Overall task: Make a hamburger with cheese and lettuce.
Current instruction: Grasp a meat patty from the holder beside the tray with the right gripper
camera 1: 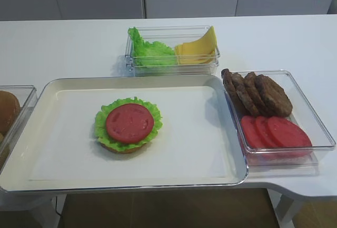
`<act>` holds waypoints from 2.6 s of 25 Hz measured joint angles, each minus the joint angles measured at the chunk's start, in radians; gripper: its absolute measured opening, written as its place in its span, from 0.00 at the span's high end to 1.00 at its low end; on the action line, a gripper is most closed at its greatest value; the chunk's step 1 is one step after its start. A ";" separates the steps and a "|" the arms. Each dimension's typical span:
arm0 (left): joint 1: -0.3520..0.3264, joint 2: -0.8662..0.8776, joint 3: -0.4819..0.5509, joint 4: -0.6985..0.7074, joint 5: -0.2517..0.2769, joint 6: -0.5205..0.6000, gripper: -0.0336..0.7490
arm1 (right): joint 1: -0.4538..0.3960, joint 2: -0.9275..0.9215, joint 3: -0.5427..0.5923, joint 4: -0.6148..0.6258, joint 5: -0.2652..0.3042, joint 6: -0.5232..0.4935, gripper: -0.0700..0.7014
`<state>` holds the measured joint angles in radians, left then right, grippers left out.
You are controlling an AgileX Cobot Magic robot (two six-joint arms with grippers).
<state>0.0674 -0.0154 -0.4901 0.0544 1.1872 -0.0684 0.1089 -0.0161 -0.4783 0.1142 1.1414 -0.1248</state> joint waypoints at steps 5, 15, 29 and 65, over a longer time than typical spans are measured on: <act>0.000 0.000 0.000 0.000 0.000 0.000 0.52 | 0.000 0.000 0.000 0.000 0.000 0.000 0.62; 0.000 0.000 0.000 0.000 0.000 0.000 0.52 | 0.000 0.000 0.000 0.000 0.000 0.000 0.62; 0.000 0.000 0.000 0.000 0.000 0.000 0.52 | 0.000 0.000 0.000 0.000 0.000 0.000 0.62; 0.000 0.000 0.000 0.000 0.000 0.000 0.52 | 0.000 0.658 -0.287 0.257 -0.336 -0.052 0.34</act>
<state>0.0674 -0.0154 -0.4901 0.0544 1.1872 -0.0684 0.1089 0.6414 -0.7649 0.3708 0.8058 -0.1766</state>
